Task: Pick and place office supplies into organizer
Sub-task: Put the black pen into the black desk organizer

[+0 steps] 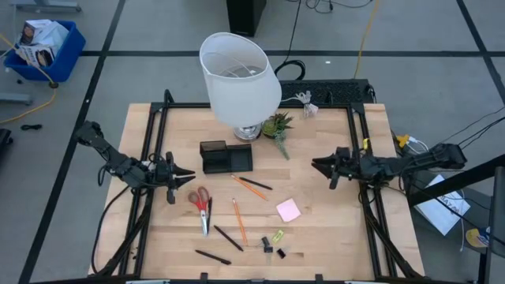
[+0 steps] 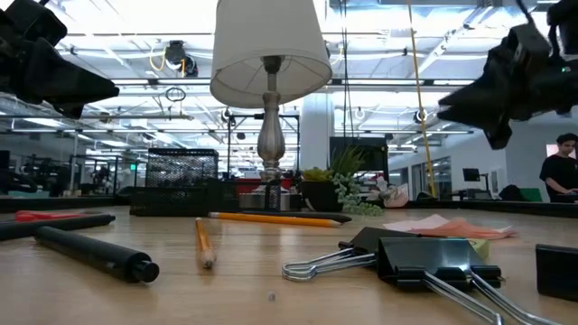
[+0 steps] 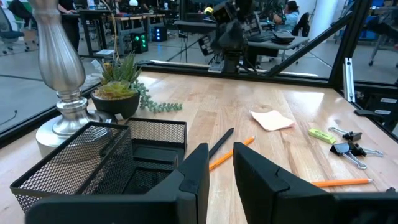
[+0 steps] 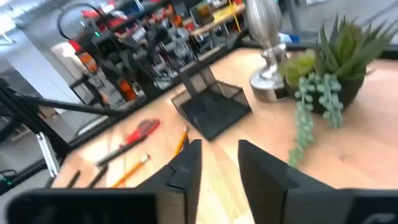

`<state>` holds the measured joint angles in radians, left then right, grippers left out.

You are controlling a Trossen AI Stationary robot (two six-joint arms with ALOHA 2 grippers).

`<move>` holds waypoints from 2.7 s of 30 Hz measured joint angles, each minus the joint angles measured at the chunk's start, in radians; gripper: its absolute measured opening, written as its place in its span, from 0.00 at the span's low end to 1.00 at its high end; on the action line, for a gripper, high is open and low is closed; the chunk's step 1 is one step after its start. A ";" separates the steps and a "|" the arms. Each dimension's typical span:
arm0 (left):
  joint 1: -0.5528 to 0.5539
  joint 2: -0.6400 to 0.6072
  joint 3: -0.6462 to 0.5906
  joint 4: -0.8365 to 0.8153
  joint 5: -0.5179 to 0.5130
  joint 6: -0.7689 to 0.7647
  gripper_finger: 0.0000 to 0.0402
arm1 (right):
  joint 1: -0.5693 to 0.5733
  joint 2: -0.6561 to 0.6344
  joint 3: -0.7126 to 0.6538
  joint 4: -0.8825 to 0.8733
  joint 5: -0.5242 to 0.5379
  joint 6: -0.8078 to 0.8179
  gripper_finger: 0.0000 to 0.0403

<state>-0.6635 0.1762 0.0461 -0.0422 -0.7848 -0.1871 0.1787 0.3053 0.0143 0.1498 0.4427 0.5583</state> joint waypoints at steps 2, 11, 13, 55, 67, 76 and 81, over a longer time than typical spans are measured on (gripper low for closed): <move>0.000 0.000 0.000 0.000 0.000 0.000 0.19 | 0.000 0.056 0.000 0.037 0.000 0.014 0.17; 0.000 0.000 0.000 0.000 0.000 0.000 0.19 | 0.000 0.297 0.000 0.419 -0.007 -0.021 0.03; 0.000 0.000 0.000 0.000 0.000 0.000 0.19 | 0.003 0.356 0.000 0.532 -0.035 -0.049 0.04; 0.000 0.000 0.000 0.000 0.000 0.000 0.19 | 0.158 1.547 0.614 0.691 0.214 -0.387 0.54; 0.000 0.000 0.000 0.000 0.000 0.000 0.19 | 0.074 1.548 0.614 0.618 0.087 -0.313 0.52; 0.000 0.000 0.000 0.000 0.000 0.000 0.19 | 0.069 1.634 0.614 0.650 0.077 -0.308 0.52; 0.000 0.000 0.000 0.000 0.000 0.000 0.19 | 0.069 1.664 0.614 0.695 0.074 -0.307 0.52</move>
<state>-0.6634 0.1764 0.0460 -0.0422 -0.7845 -0.1873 0.2481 1.9692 0.6285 0.8453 0.5163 0.2512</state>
